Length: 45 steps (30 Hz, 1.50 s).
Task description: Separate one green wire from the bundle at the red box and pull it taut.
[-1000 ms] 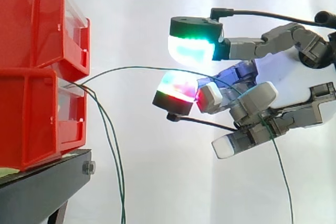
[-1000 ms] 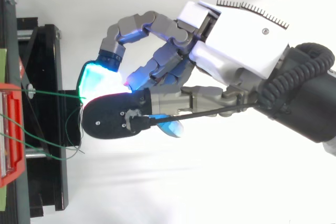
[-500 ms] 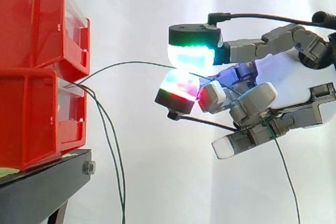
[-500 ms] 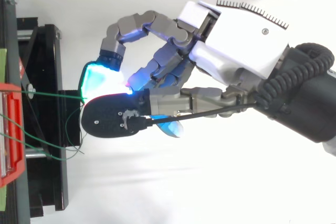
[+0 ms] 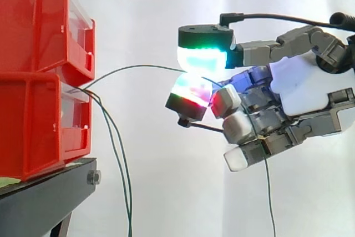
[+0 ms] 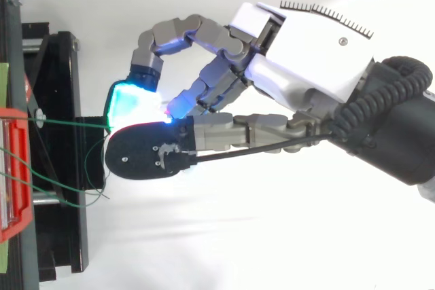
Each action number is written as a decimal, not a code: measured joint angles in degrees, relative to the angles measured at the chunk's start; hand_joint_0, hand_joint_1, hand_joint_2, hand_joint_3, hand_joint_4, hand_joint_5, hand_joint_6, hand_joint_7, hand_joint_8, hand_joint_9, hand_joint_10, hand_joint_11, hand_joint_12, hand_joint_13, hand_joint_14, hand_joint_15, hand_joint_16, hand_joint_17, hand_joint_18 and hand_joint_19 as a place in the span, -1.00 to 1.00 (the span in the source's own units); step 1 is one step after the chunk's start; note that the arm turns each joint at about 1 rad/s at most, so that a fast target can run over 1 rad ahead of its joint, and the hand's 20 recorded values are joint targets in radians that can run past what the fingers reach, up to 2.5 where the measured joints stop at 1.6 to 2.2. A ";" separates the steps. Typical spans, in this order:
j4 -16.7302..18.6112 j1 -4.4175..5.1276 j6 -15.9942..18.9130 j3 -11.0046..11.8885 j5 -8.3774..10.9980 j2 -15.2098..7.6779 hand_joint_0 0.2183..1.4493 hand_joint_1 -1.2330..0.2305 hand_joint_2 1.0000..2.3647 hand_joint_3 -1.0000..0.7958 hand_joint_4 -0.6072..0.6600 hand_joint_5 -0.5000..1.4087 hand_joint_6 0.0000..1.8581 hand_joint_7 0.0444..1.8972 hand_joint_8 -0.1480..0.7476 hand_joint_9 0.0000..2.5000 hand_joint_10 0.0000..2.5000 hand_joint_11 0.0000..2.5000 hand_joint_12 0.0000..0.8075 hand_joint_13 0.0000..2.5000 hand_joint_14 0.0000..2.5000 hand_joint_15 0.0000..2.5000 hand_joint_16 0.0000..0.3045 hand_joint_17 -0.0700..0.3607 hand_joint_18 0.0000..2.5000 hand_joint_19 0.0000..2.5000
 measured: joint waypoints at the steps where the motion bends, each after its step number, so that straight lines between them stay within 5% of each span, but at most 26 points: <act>1: 0.00 0.00 0.02 0.00 -0.02 0.01 -0.30 -0.42 -0.97 -0.06 -0.20 -0.64 -0.04 0.40 -0.10 -0.08 -0.98 -0.33 -0.09 -0.32 -0.98 -0.60 -0.69 -0.18 -0.34 -0.68; 14: 0.48 0.11 1.58 -2.48 -0.15 0.02 -0.32 -0.48 -0.98 -0.09 -0.21 -0.63 -0.06 0.45 -0.14 -0.35 -0.99 -0.70 -0.15 -0.61 -1.00 -0.89 -0.69 -0.19 -0.59 -0.86; 45: 1.13 0.39 3.09 -4.22 -0.27 -0.01 -0.34 -0.45 -0.99 -0.05 -0.11 -0.61 -0.07 0.46 -0.06 -0.26 -0.99 -0.65 -0.02 -0.54 -0.99 -0.86 -0.64 -0.10 -0.53 -0.86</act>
